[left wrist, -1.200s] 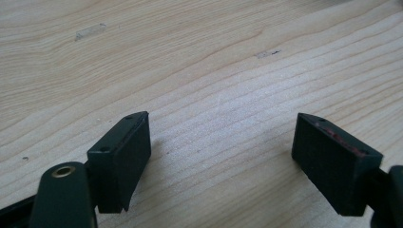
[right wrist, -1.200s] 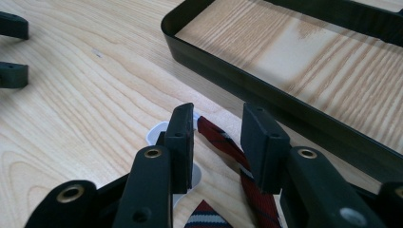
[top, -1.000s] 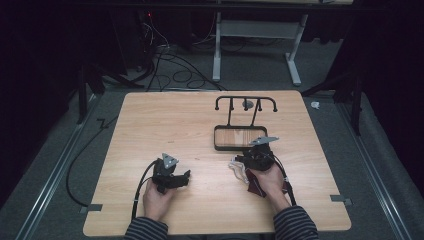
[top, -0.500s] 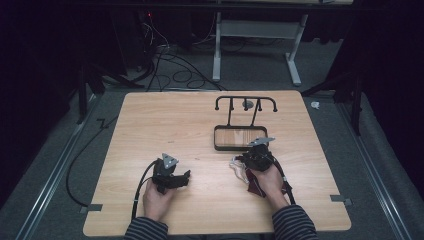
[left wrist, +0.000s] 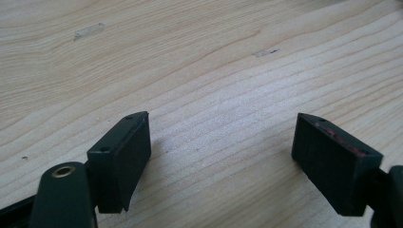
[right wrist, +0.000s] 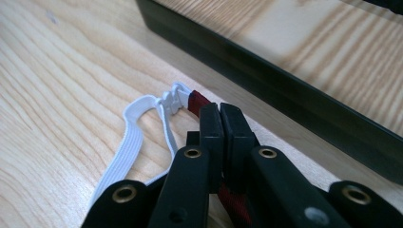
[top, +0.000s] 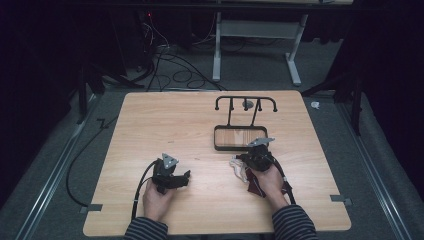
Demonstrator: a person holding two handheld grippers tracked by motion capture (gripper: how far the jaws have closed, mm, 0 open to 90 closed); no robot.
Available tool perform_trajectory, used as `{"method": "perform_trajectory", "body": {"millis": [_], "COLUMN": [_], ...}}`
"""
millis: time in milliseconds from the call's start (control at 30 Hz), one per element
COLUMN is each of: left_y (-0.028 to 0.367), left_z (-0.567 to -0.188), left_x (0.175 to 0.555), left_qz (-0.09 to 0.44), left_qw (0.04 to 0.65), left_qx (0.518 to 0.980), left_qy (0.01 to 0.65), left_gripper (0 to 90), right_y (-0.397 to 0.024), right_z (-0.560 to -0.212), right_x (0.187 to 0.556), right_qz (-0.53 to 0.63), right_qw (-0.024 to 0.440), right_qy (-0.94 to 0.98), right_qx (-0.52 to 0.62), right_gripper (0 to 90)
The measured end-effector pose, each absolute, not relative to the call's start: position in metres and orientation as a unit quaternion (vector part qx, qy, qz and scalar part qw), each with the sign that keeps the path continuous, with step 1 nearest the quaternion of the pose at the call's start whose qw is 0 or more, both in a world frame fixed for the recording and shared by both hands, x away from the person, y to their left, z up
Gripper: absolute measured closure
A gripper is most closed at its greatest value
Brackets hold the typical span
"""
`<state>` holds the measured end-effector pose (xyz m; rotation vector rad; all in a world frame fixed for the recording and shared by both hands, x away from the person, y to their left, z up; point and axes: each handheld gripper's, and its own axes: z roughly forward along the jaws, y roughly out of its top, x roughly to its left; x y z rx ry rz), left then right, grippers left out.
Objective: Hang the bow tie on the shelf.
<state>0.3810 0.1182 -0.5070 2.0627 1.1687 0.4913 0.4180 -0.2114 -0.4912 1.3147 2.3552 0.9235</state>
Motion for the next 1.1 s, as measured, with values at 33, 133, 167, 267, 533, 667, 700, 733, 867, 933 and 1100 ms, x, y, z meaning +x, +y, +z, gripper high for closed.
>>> {"method": "perform_trajectory", "body": {"millis": [33,133,167,267,533,667,700,733,867,933,1100], "left_y": [0.118,0.118,0.118,0.118,0.118,0.118,0.118,0.118,0.118,0.118,0.118], "left_z": [-0.507,-0.507,-0.507,-0.507,-0.507,-0.507,-0.507,-0.507,-0.507,-0.507,-0.507], "left_x": [0.381,0.381,0.381,0.381,0.381,0.381,0.381,0.381,0.381,0.381,0.381], "left_qz": [0.190,0.190,0.190,0.190,0.190,0.190,0.190,0.190,0.190,0.190,0.190], "left_qw": [0.353,0.352,0.352,0.352,0.352,0.352,0.352,0.352,0.352,0.352,0.352], "left_qx": [0.797,0.797,0.797,0.797,0.797,0.797,0.797,0.797,0.797,0.797,0.797], "left_qy": [0.452,0.452,0.452,0.452,0.452,0.452,0.452,0.452,0.452,0.452,0.452], "left_gripper": [21.1,21.1,21.1,21.1,21.1,21.1,21.1,21.1,21.1,21.1,21.1], "right_y": [-0.214,-0.217,-0.217,-0.220,-0.229,-0.233,-0.234,-0.234,-0.238,-0.239,-0.242], "right_z": [-0.491,-0.487,-0.485,-0.480,-0.467,-0.461,-0.460,-0.458,-0.452,-0.448,-0.442], "right_x": [0.418,0.417,0.416,0.414,0.406,0.402,0.402,0.401,0.397,0.395,0.393], "right_qz": [0.326,0.336,0.340,0.356,0.378,0.387,0.388,0.390,0.400,0.404,0.411], "right_qw": [0.142,0.144,0.144,0.143,0.146,0.150,0.150,0.151,0.158,0.159,0.162], "right_qy": [0.813,0.810,0.808,0.804,0.793,0.789,0.789,0.787,0.783,0.780,0.777], "right_qx": [0.461,0.458,0.458,0.455,0.455,0.453,0.453,0.453,0.449,0.450,0.449], "right_gripper": [90.0,90.0,90.0,90.0,90.0,90.0,90.0,90.0,90.0,90.0,90.0]}}
